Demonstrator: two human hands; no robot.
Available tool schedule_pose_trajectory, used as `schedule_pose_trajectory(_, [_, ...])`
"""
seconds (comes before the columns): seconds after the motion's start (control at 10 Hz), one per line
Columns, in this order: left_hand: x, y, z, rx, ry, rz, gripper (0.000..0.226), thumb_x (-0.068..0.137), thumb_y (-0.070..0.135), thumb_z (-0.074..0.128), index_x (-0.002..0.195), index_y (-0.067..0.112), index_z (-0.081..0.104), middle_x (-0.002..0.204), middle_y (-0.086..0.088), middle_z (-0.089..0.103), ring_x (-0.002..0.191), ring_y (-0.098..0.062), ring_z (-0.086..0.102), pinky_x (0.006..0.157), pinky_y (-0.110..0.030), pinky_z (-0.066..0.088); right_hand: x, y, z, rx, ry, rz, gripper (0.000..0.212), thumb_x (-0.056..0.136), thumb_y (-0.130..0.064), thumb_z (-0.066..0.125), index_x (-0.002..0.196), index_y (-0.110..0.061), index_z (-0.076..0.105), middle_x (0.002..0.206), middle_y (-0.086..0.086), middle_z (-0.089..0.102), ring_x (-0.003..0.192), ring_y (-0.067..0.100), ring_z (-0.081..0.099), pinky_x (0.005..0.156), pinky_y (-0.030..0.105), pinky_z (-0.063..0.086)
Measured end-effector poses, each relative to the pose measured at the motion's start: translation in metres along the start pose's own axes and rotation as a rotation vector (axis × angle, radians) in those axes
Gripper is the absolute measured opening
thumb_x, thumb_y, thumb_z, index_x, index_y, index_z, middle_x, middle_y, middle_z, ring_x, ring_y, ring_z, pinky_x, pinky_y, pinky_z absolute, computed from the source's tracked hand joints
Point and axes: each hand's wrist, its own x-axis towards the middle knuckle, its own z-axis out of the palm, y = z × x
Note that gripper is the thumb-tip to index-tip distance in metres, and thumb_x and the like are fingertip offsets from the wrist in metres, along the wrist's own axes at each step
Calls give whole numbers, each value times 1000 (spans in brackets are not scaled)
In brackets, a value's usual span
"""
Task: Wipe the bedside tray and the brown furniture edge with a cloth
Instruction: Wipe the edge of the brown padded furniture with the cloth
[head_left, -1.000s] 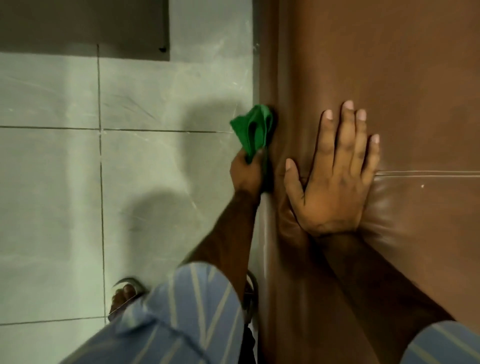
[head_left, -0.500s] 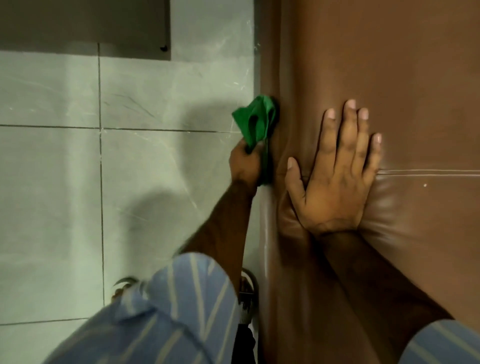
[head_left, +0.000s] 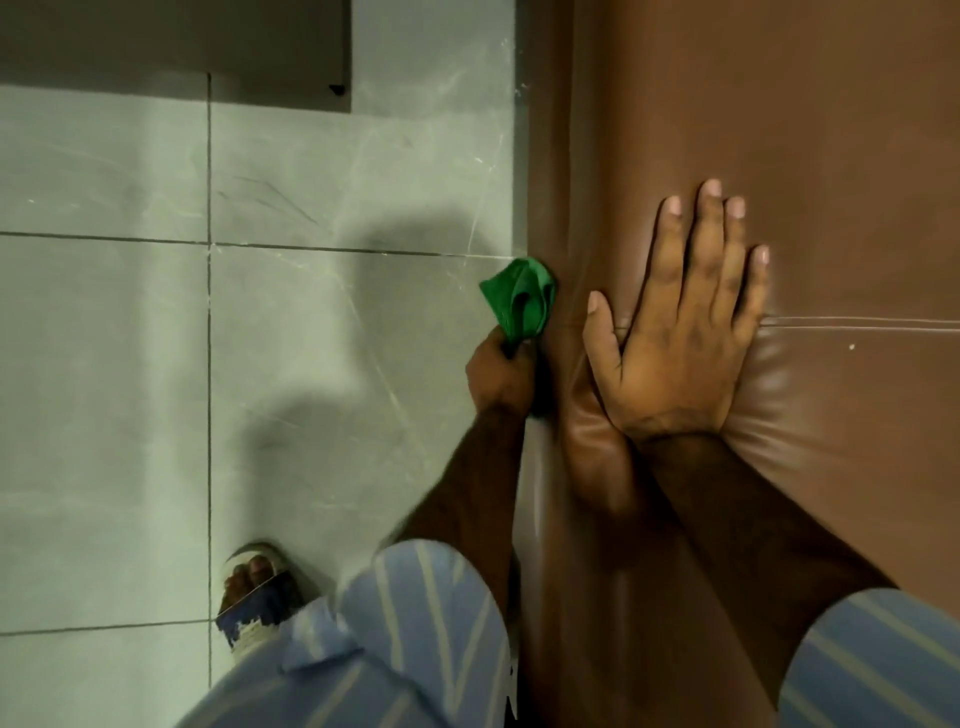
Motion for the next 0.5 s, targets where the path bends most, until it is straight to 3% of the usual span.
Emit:
schedule_pose_trajectory(0.1, [-61,-58,-9,-126,4,-84,26,84,43,65,101,25,73,97,-9,80,95,-32,75,85,-51,61,0,0,-2,6,-11,1,79,106,-56,33,167,-9,15,176,18,15,164,35,12,132,59,14])
schedule_pose_trajectory(0.2, [-140,-122,-31,-60,-138,-230,10,88,38,67,87,30,72,91,-7,79,88,-32,75,82,-59,61,0,0,-3,12,-8,5,79,106,-55,33,167,-9,16,175,18,16,164,35,13,132,60,14])
schedule_pose_trajectory(0.3, [-148,-134,-38,125,-139,-347,16,97,17,62,84,24,68,101,-13,79,94,-31,74,86,-44,61,0,-1,-2,1,0,6,79,106,-55,33,167,-8,16,175,18,16,164,35,13,132,59,14])
schedule_pose_trajectory(0.4, [-93,-118,-20,183,-141,-294,23,96,21,61,113,11,74,115,-18,76,109,-36,70,93,-37,54,0,-1,-2,-3,4,8,79,106,-55,33,167,-8,15,176,18,15,164,34,12,133,58,14])
schedule_pose_trajectory(0.5, [-58,-74,-2,48,-11,-249,27,92,20,63,117,13,74,114,-15,77,110,-35,69,96,-37,53,0,-1,-2,-1,13,9,79,105,-55,33,167,-9,16,176,17,15,164,34,12,133,58,13])
